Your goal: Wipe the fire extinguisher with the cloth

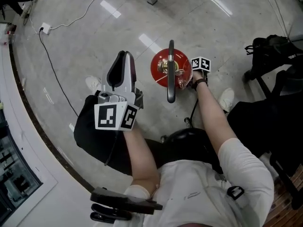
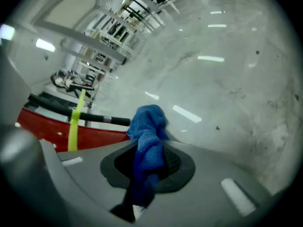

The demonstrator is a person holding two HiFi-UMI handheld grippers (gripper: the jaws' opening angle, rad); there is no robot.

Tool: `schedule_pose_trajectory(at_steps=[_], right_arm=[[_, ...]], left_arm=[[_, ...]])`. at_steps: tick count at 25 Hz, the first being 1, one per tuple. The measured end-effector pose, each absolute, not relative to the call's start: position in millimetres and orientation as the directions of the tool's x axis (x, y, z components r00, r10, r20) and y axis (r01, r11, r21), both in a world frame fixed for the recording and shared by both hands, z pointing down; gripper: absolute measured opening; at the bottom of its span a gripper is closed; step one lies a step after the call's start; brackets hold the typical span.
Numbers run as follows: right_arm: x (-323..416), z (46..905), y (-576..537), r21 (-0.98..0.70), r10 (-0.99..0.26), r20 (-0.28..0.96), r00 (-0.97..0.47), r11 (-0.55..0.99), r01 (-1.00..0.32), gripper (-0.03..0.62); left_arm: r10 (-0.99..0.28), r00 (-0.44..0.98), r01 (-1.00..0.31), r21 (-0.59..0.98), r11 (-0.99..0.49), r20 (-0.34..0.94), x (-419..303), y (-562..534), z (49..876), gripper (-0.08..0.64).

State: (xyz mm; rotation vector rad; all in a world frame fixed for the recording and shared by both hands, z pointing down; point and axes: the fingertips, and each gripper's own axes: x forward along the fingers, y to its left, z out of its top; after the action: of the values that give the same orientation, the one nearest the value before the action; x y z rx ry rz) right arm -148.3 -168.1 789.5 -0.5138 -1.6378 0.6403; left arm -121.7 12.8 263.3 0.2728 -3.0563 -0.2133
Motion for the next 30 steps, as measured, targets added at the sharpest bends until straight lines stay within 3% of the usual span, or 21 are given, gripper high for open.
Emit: schedule_pose_trajectory(at_steps=[6,10,14,18,23,25,28,30], right_arm=[[-140,783,-172,-0.626,0.585,0.772,-0.249,0.768,-0.136,0.06],[-148,757,-186,-0.678,0.542,0.714,-0.443,0.693,-0.244,0.061],[-164,690,-214,-0.771,0.368,0.532,-0.763,0.582,-0.257,0.063],[-123,581,-258,-0.763,0.059,0.347,-0.936,0.599,-0.245,0.063],[-22,446,-241,-0.788,-0.308,0.076,-0.948,0.565,-0.246,0.063],[4,413,-209,-0.803,-0.393,0.002,-0.92,0.547,-0.236,0.063],[13,412,-150,-0.841,-0.475,0.007,-0.88,0.473,-0.262,0.061],[9,407,-117,-0.866,-0.507,-0.06,-0.86,0.454,-0.208,0.061]], left_arm=[[-0.344,-0.938,-0.34,0.091,0.936,0.04,-167,17,245,0.051],[-0.492,-0.87,-0.487,0.096,0.868,0.042,-191,7,246,0.051],[-0.686,-0.727,-0.682,0.08,0.727,0.029,-203,-12,248,0.051],[-0.853,-0.522,-0.849,0.079,0.522,0.015,-195,-27,248,0.049],[-0.96,-0.278,-0.957,0.079,0.278,0.001,-164,-20,246,0.049],[-0.981,-0.191,-0.978,0.085,0.19,-0.014,-156,-13,243,0.049],[-0.996,-0.067,-0.994,0.087,0.062,-0.052,-152,-2,236,0.049],[-0.999,-0.019,-0.996,0.085,0.015,-0.048,-148,4,233,0.049]])
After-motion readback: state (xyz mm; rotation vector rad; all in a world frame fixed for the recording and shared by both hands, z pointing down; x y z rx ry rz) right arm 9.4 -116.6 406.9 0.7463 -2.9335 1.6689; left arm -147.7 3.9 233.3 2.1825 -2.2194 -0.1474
